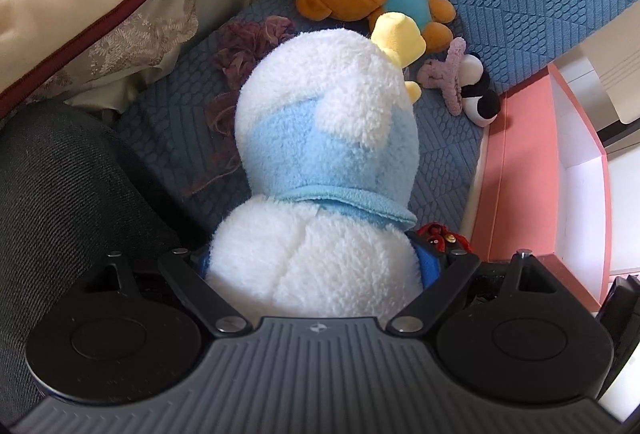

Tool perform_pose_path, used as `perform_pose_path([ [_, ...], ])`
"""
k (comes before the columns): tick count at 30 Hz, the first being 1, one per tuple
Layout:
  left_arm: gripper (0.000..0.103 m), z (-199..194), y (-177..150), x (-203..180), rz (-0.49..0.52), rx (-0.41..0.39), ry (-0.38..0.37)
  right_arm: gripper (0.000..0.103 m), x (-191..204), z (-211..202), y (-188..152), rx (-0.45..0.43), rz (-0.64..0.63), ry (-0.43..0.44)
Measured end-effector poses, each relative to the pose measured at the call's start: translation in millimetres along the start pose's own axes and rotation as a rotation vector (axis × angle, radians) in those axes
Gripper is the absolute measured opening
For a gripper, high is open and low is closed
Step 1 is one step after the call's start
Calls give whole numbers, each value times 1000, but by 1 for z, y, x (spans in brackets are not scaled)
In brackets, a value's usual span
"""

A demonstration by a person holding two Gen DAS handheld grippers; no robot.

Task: Organize objects
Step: 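Lift and carry the duck and figure with both tools toward the pink box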

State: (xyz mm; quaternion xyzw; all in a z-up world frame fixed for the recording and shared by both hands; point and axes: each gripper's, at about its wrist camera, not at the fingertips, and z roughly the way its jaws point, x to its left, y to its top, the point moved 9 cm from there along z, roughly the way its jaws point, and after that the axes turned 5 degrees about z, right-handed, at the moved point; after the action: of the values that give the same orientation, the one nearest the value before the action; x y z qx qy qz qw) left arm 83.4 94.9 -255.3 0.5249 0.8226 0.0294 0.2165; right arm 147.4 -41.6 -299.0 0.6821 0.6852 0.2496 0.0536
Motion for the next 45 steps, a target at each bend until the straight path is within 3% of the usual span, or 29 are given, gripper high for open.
perform_pose_path([
  [7,90,-7,0,-6,-14,-1,-14,59,-1,-14,1,-25,0,-6],
  [22,90,-53,33,-59,11,-37,-77,59,1,-117,47,-156,7,71],
  [33,90,-81,72,-139,97,-107,-124,59,-23,-177,93,-283,-4,92],
  [45,90,-78,98,-242,195,-164,-171,59,-105,-213,126,-397,63,17],
])
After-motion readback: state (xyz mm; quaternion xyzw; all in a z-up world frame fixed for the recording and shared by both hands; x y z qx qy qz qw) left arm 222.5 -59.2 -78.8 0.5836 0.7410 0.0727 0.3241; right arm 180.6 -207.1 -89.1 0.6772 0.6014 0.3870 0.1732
